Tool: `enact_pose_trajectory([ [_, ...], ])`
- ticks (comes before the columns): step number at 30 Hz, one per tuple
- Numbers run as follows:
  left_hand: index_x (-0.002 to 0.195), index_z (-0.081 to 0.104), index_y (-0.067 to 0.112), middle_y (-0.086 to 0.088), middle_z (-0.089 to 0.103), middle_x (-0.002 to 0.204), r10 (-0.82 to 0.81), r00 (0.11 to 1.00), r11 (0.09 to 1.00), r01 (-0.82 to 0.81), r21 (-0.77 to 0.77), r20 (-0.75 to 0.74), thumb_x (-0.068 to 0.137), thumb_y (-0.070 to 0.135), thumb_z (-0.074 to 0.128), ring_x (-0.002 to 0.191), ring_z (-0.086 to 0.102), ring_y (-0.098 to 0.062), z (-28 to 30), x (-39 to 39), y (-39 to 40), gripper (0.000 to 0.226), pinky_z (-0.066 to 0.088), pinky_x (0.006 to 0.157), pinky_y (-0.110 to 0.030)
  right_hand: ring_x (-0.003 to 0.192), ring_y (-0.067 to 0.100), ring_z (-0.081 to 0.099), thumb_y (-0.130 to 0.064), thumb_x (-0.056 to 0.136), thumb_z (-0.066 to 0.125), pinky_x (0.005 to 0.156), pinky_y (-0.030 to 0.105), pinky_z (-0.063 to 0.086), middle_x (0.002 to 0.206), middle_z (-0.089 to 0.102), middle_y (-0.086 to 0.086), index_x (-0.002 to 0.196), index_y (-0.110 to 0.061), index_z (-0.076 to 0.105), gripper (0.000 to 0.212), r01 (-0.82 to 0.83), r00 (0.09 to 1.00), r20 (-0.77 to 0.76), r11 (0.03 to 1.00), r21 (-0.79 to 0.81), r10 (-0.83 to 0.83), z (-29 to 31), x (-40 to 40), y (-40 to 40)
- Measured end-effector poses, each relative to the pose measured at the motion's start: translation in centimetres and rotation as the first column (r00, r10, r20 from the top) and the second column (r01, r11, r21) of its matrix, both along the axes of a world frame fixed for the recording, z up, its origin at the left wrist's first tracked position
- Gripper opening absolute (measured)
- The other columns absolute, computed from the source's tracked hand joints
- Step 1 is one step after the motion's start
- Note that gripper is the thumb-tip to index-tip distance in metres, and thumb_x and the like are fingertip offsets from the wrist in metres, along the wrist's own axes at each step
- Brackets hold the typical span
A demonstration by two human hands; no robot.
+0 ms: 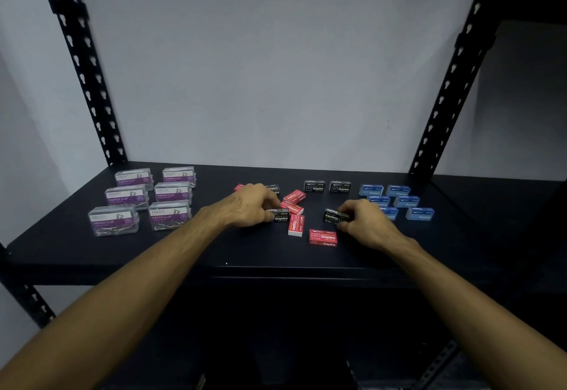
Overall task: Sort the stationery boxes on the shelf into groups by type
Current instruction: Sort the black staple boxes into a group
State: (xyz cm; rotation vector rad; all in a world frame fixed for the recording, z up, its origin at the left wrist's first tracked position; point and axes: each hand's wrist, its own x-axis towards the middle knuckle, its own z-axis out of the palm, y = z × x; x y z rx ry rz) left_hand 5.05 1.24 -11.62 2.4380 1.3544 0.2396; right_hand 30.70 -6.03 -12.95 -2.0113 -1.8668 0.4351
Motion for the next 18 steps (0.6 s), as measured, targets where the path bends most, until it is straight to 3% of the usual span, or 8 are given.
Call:
enact_pose_trajectory([
  [4, 0.124, 0.065, 0.019, 0.000, 0.065, 0.124, -0.002, 1.000, 1.000, 0.003, 0.021, -0.008, 0.091, 0.025, 0.068, 0.110, 0.061, -0.015, -0.5, 0.5, 0.0, 0.033, 0.049, 0.095, -0.030, 0.083, 0.009, 0.061, -0.020, 0.093, 0.066, 0.067, 0.023, 0.047, 0.095, 0.067, 0.000, 0.106, -0.016, 0.068, 0.014, 0.023, 1.000, -0.015, 0.999, 0.025, -0.023, 0.0, -0.1, 0.0],
  [8, 0.120, 0.066, 0.018, -0.001, 0.065, 0.122, -0.009, 1.000, 0.999, 0.010, 0.033, -0.012, 0.093, 0.023, 0.066, 0.107, 0.061, -0.015, -0.5, 0.7, 0.1, 0.027, 0.050, 0.092, -0.030, 0.075, 0.009, 0.062, -0.020, 0.092, 0.066, 0.056, 0.022, 0.042, 0.087, 0.066, -0.002, 0.097, -0.017, 0.066, 0.006, 0.025, 0.998, -0.054, 0.998, 0.057, -0.022, 0.6, -0.1, -0.2],
  [14, 0.122, 0.066, 0.018, 0.000, 0.065, 0.122, -0.004, 1.000, 1.000, 0.004, 0.028, 0.002, 0.093, 0.023, 0.065, 0.109, 0.060, -0.014, -0.6, 0.7, 0.2, 0.029, 0.049, 0.093, -0.029, 0.078, 0.007, 0.064, -0.019, 0.090, 0.067, 0.061, 0.023, 0.048, 0.086, 0.068, -0.006, 0.094, -0.020, 0.067, 0.005, 0.004, 0.996, -0.088, 0.996, 0.087, 0.003, 1.0, -0.4, 0.2],
  [18, 0.121, 0.066, 0.018, -0.001, 0.066, 0.121, -0.001, 1.000, 1.000, 0.001, 0.025, 0.008, 0.093, 0.023, 0.065, 0.107, 0.061, -0.014, -0.7, 0.7, 0.2, 0.028, 0.050, 0.093, -0.030, 0.079, 0.010, 0.063, -0.023, 0.091, 0.068, 0.070, 0.031, 0.055, 0.085, 0.067, -0.004, 0.095, -0.022, 0.066, 0.005, 0.000, 0.992, -0.126, 0.996, 0.092, 0.012, 0.4, -0.9, 0.6],
])
